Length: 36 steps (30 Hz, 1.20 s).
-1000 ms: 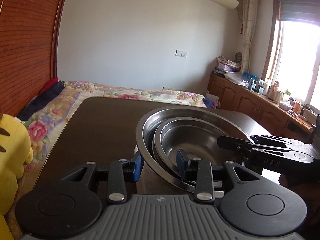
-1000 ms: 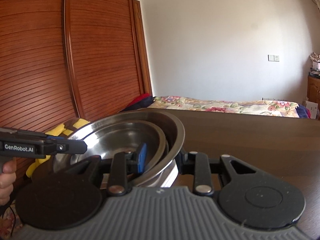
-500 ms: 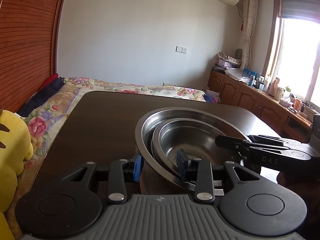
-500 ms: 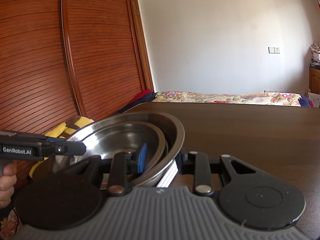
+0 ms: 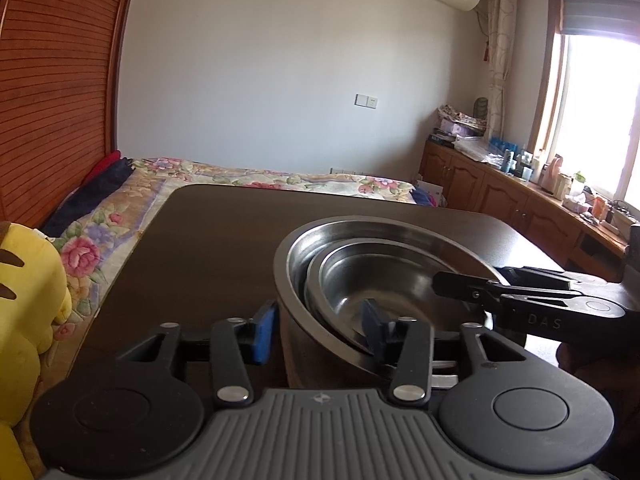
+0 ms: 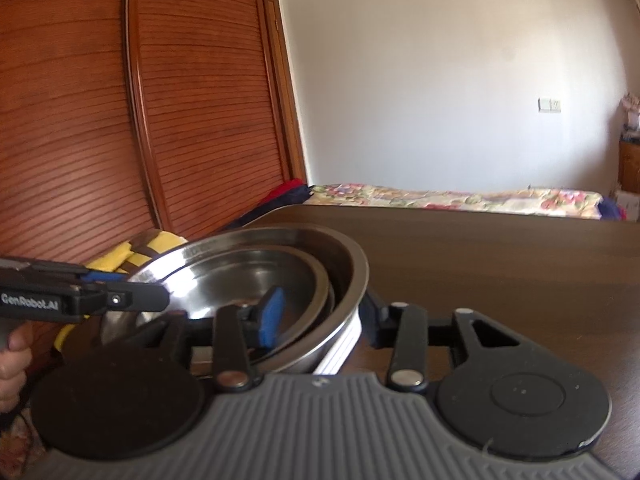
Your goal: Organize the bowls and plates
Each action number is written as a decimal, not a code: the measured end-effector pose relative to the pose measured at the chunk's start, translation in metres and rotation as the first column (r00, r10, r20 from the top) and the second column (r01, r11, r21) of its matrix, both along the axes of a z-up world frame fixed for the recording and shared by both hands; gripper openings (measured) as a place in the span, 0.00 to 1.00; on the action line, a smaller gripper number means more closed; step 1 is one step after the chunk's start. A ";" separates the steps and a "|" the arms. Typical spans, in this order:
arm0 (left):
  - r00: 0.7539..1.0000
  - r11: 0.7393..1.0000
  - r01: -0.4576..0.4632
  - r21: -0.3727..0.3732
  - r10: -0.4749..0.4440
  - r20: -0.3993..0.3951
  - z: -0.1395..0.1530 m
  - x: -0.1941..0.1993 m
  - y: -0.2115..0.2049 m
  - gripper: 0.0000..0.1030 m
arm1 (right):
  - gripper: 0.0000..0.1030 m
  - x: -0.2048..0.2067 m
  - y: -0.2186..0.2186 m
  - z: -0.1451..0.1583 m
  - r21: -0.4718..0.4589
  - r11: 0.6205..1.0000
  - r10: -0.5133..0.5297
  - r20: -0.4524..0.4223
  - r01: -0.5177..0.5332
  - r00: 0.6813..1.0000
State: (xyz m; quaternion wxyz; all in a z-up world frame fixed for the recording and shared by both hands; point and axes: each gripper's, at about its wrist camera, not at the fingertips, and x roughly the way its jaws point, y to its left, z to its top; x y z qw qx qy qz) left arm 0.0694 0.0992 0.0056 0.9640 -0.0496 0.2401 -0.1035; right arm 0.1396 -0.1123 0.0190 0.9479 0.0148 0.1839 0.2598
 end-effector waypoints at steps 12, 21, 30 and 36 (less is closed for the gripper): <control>0.996 0.997 -0.053 0.047 0.049 0.072 0.019 -0.016 -0.008 0.77 | 0.68 -0.022 -0.025 0.021 -0.001 0.994 -0.111 0.073 0.111 0.991; 0.989 0.997 -0.049 0.067 0.038 0.145 0.043 -0.039 -0.027 0.90 | 0.81 -0.045 -0.047 0.039 0.023 0.985 -0.171 0.137 0.169 0.976; 0.984 0.996 -0.055 0.067 0.043 0.172 0.052 -0.060 -0.048 1.00 | 1.00 -0.062 -0.064 0.048 0.043 0.979 -0.202 0.165 0.197 0.965; 0.983 0.996 -0.047 0.079 0.032 0.179 0.052 -0.071 -0.067 1.00 | 1.00 -0.069 -0.076 0.049 0.038 0.970 -0.243 0.146 0.240 0.959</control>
